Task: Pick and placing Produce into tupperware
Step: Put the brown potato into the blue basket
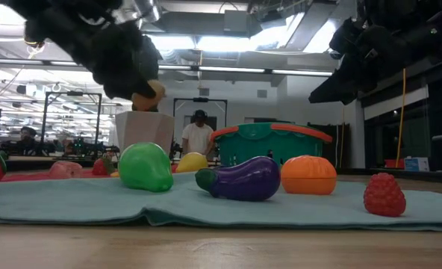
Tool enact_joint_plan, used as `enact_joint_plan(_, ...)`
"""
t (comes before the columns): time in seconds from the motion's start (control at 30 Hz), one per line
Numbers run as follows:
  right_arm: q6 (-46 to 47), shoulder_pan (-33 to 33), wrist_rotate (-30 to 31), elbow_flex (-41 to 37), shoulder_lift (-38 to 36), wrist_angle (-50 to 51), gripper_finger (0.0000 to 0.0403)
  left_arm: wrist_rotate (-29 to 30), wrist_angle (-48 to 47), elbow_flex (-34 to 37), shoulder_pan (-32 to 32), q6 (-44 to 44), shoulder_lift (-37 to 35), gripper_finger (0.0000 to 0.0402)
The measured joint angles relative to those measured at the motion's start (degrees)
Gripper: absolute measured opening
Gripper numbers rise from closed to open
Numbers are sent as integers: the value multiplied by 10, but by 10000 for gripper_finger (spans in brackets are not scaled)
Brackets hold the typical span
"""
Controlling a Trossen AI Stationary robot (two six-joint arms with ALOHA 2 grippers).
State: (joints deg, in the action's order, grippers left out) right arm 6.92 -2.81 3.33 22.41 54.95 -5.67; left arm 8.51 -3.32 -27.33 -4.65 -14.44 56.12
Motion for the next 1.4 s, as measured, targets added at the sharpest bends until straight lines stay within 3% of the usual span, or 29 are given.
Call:
enact_joint_plan(0.23, -15, 0, 0, 0, 43, -46, 98, -1, 83, 72, 5, 0, -70, 166)
enact_joint_plan(0.4, -42, 0, 0, 0, 80, -108, 98, -22, 134, 100, 5, 19, -78, 162)
enact_joint_plan(0.6, -58, 0, -1, 0, 107, -186, 98, -98, 193, 102, 5, 95, -77, 166)
enact_joint_plan(0.93, -81, 0, -105, 0, 110, -236, 98, -114, 213, 102, 4, 136, -77, 164)
enact_joint_plan(1.2, -87, 0, -107, 0, 110, -238, 98, -111, 386, 155, 2, 145, -34, 161)
enact_joint_plan(1.4, -86, 0, -76, 0, 110, -245, 98, -109, 461, 159, -4, 147, 10, 165)
